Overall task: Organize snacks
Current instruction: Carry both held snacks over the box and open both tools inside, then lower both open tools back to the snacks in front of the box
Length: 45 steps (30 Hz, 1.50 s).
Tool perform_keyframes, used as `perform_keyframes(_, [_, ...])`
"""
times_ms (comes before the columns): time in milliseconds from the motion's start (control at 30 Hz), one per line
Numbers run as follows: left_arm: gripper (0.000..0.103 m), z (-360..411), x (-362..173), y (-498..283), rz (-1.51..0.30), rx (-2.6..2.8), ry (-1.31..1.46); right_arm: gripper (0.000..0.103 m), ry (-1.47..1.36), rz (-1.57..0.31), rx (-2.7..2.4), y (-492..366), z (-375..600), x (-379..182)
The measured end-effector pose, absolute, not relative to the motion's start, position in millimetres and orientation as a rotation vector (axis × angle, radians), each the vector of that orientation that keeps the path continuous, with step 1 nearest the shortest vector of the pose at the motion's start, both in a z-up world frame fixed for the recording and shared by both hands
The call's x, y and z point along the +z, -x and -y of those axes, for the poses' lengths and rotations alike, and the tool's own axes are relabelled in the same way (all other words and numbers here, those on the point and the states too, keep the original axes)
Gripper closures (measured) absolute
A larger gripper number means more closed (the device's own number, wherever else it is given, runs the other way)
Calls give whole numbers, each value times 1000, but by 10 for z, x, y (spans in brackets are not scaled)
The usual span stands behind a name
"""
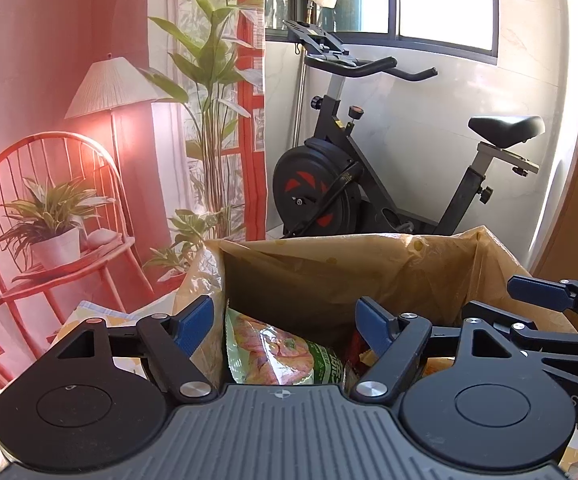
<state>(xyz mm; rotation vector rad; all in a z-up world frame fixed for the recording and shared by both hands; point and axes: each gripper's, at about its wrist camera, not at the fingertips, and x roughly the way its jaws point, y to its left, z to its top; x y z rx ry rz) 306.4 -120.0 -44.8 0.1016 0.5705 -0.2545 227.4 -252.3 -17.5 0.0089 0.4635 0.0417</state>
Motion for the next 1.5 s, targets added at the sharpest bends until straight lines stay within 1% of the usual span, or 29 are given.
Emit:
perform_keyframes(67, [20, 1191, -437, -3047, -572, -253, -101, 47, -8, -462, 44, -2255, 2501, -159])
perform_keyframes(133, [17, 1185, -419, -3033, -573, -244, -103, 44, -9, -459, 47, -2227, 2482, -143])
perform_keyframes(200, [15, 1172, -405, -3003, -573, -237, -99, 35, -8, -451, 51, -2181, 2462, -130])
perform_keyframes(233, [13, 1159, -401, -2989, -576, -233, -96, 34, -9, -446, 54, -2152, 2455, -122])
perform_keyframes(300, [12, 1131, -385, -2950, -579, -219, -91, 26, -16, -439, 57, -2096, 2441, -109])
perform_keyframes(400, [12, 1064, -368, -2861, -581, -209, -99, 18, -38, -421, 62, -1967, 2408, -88])
perform_keyframes(500, [12, 937, -355, -2716, -571, -203, -117, 13, -60, -399, 61, -1800, 2347, -60])
perform_keyframes(700, [12, 528, -373, -2331, -542, -180, -132, 12, -100, -351, 67, -1404, 2159, -69])
perform_keyframes(833, [12, 281, -457, -2172, -575, -172, -151, 12, -144, -356, 61, -1160, 2031, -243])
perform_keyframes(933, [12, 150, -541, -2113, -595, -154, -196, 12, -185, -398, 60, -1043, 1951, -443])
perform_keyframes(1133, [12, 42, -788, -2019, -638, -144, -263, 14, -241, -548, 49, -916, 1875, -903])
perform_keyframes(1400, [12, 22, -1157, -1932, -724, -179, -270, 20, -158, -820, 103, -931, 1591, -1503])
perform_keyframes(1500, [12, 29, -1236, -1928, -741, -184, -262, 20, -144, -898, 92, -955, 1530, -1681])
